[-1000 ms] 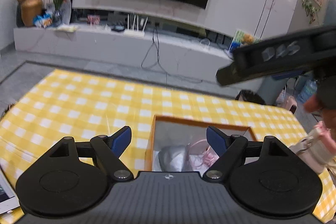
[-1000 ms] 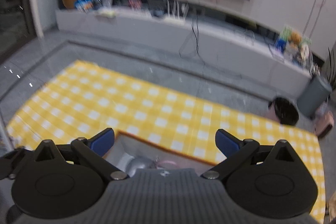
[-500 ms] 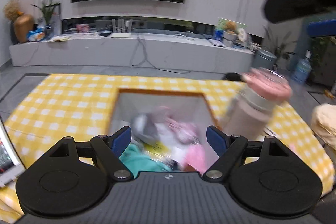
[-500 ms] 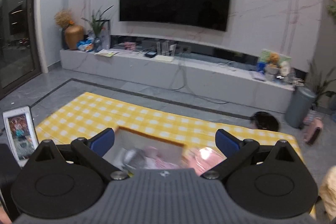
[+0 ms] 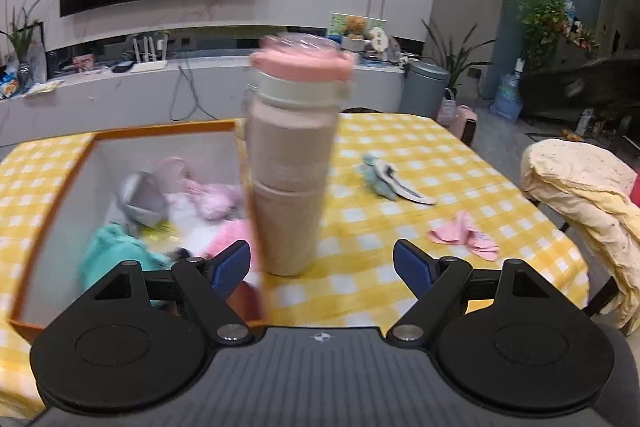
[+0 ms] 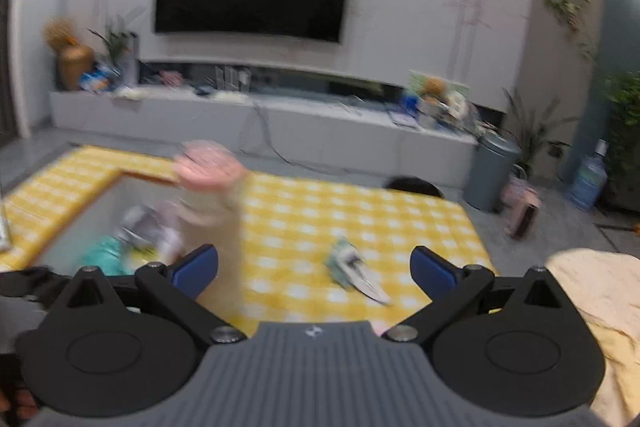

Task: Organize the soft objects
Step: 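Move both grippers back from the shoebox toward the remaining items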

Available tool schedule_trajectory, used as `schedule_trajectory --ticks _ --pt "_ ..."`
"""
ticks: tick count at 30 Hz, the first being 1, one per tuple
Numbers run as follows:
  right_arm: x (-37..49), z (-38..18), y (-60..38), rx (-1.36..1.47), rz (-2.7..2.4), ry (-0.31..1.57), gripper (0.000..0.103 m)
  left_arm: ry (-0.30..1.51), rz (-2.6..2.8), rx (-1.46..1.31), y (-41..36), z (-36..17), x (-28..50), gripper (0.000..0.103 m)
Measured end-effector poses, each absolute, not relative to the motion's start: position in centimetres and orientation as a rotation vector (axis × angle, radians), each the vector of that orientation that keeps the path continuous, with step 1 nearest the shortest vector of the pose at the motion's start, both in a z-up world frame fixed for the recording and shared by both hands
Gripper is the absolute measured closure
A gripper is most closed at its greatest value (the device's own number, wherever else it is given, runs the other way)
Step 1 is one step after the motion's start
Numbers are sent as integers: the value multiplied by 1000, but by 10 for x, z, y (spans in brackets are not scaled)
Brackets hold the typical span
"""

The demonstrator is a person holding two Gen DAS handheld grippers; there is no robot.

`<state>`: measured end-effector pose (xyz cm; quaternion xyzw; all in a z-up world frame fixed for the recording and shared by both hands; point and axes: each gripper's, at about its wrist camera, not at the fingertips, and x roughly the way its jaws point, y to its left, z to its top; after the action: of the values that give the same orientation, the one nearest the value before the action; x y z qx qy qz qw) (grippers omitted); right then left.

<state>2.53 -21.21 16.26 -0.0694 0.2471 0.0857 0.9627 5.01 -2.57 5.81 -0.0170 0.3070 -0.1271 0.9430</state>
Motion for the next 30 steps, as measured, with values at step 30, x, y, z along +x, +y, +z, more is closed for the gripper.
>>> schedule_trajectory --ticks 30 --pt "218 -19 -357 112 -20 885 3 721 -292 70 -162 -29 103 8"
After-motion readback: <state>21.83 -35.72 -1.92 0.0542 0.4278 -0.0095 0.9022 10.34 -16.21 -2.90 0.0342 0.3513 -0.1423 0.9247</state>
